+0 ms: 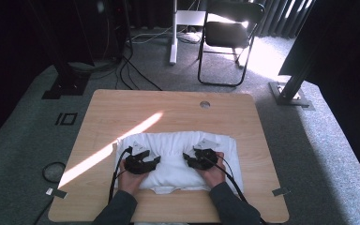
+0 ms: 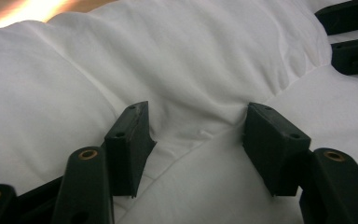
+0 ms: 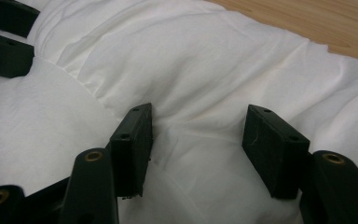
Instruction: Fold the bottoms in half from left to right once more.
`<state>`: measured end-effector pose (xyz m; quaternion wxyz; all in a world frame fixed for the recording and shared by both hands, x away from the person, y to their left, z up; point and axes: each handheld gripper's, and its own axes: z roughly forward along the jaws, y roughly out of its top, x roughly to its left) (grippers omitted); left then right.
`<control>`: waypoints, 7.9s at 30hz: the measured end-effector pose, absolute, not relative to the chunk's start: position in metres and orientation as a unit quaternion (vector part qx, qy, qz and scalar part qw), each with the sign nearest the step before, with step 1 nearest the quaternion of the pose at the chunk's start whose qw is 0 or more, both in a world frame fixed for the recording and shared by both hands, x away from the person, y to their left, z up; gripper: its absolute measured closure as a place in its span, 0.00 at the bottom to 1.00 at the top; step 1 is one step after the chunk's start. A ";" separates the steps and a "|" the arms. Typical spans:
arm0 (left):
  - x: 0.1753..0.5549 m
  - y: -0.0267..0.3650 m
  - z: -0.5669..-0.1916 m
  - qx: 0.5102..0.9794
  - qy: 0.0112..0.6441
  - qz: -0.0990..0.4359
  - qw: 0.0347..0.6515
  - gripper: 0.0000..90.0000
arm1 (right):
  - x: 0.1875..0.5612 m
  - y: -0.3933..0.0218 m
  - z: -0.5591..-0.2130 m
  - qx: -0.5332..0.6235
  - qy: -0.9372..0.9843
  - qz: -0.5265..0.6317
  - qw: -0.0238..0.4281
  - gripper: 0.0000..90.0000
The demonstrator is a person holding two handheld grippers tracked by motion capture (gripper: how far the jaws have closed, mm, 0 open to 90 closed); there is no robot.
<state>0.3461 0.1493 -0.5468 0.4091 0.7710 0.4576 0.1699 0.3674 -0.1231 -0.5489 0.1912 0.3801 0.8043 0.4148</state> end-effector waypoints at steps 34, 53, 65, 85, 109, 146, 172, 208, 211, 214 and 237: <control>0.358 0.247 -0.535 0.702 0.578 0.176 0.377 0.18 | 0.412 -0.118 -0.554 0.389 0.794 0.430 0.183 0.48; 0.353 0.228 -0.553 0.724 0.569 0.201 0.335 0.18 | 0.410 -0.117 -0.555 0.391 0.791 0.433 0.186 0.48; 0.348 0.224 -0.554 0.715 0.564 0.191 0.366 0.89 | 0.409 -0.117 -0.555 0.390 0.790 0.433 0.190 0.48; 0.351 0.241 -0.496 0.676 0.523 0.183 0.485 0.95 | 0.388 -0.095 -0.518 0.341 0.822 0.404 0.211 0.46; 0.360 0.203 -0.437 0.683 0.436 0.178 0.559 0.96 | 0.395 -0.048 -0.550 0.364 0.818 0.383 0.228 0.50; 0.357 0.184 -0.423 0.694 0.404 0.185 0.567 0.96 | 0.385 -0.021 -0.554 0.342 0.838 0.394 0.161 0.36; 0.358 0.144 -0.411 0.721 0.357 0.174 0.568 0.95 | 0.387 -0.065 -0.560 0.369 0.827 0.392 0.161 0.35; 0.365 0.056 -0.539 0.825 0.338 0.109 0.439 0.93 | 0.365 -0.162 -0.484 0.403 0.727 0.516 0.210 0.34; 0.363 0.057 -0.537 0.824 0.338 0.108 0.442 0.90 | 0.366 -0.148 -0.480 0.377 0.741 0.515 0.208 0.33; 0.359 0.058 -0.533 0.825 0.333 0.109 0.444 0.83 | 0.377 -0.136 -0.488 0.381 0.761 0.487 0.199 0.44; 0.405 0.170 -0.476 0.767 0.428 0.210 0.429 0.64 | 0.428 -0.136 -0.535 0.433 0.782 0.411 0.180 0.90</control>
